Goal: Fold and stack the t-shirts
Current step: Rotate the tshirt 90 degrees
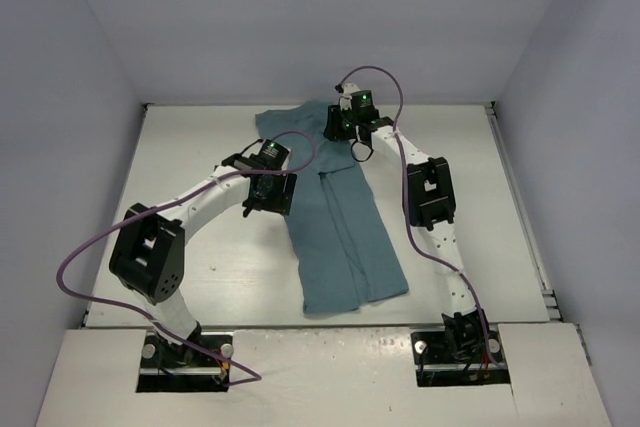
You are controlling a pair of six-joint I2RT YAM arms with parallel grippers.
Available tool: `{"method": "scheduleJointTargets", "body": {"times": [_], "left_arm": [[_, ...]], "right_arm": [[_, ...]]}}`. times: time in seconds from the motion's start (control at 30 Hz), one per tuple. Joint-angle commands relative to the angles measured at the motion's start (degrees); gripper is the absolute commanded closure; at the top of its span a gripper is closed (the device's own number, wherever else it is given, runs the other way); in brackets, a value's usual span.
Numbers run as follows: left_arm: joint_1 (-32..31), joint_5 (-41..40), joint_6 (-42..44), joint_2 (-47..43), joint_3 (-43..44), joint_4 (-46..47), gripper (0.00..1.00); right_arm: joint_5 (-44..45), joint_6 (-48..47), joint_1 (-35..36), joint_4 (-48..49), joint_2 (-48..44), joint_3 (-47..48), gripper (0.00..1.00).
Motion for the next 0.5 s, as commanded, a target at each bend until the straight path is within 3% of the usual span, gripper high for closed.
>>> {"method": "scheduleJointTargets", "body": {"times": [0.0,0.17,0.47], "left_arm": [[-0.4,-0.5,0.0,-3.7,0.1,1.2,0.39],[-0.4,-0.6,0.0,-3.9,-0.2,1.2,0.40],[-0.3,-1.0,0.0,-4.6,-0.6,1.2,0.40]], "right_arm": [[2.8,-2.5,0.3,3.3,-3.5,-0.3,0.65],[3.3,-3.9,1.1,3.3,-4.6,-1.2,0.78],[5.1,-5.6,3.2,3.3,-8.3,-2.4,0.59]]}}
